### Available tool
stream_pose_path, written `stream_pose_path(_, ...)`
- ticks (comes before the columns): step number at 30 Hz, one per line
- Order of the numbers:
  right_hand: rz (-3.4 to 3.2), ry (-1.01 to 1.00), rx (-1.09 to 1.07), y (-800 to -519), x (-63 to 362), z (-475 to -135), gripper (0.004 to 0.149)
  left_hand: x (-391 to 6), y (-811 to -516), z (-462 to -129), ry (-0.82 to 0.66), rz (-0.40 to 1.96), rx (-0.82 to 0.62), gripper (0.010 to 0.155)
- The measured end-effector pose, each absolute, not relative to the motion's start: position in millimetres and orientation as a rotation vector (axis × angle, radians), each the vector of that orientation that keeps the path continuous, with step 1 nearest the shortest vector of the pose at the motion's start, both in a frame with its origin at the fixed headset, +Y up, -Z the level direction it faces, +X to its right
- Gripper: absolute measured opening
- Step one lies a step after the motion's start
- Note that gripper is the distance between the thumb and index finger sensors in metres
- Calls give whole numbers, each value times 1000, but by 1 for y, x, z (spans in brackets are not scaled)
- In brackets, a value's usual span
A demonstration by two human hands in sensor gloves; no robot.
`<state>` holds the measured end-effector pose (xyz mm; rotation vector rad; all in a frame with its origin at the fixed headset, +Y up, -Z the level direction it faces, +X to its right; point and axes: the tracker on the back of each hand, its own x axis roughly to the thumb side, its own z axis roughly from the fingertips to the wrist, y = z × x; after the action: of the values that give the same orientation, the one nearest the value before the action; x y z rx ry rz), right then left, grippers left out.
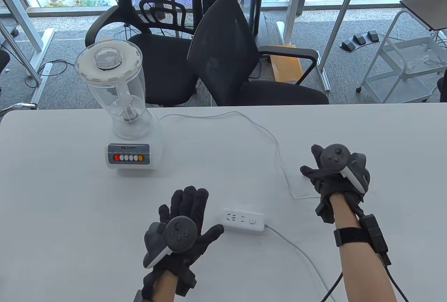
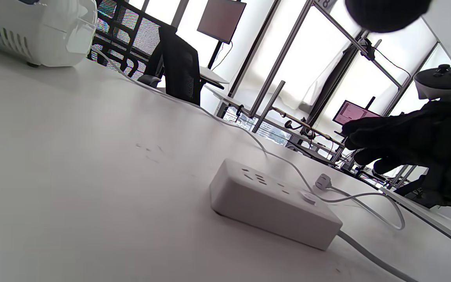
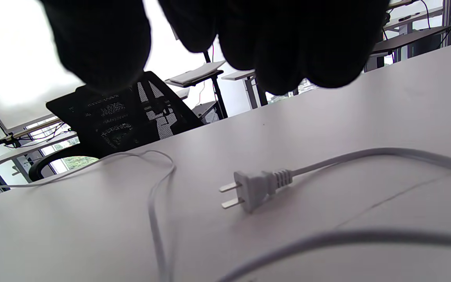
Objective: Plug the blender into the power strip
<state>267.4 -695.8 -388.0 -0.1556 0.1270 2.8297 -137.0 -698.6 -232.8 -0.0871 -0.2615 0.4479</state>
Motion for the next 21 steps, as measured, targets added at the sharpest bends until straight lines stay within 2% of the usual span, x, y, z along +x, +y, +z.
stream_pose_path(5,2806,153,-217,-707,278,-397,77,-139,-699,-234,-250,442,-89,92)
stream_pose_path(14,2757,125,-294,-709,283,-422,74,-142,-703,-237,-232,422,-110,92)
stream_pose_path(21,2843,209,-346,-735,278,-436,71,-145,-704,-239,-217,415,-115,92)
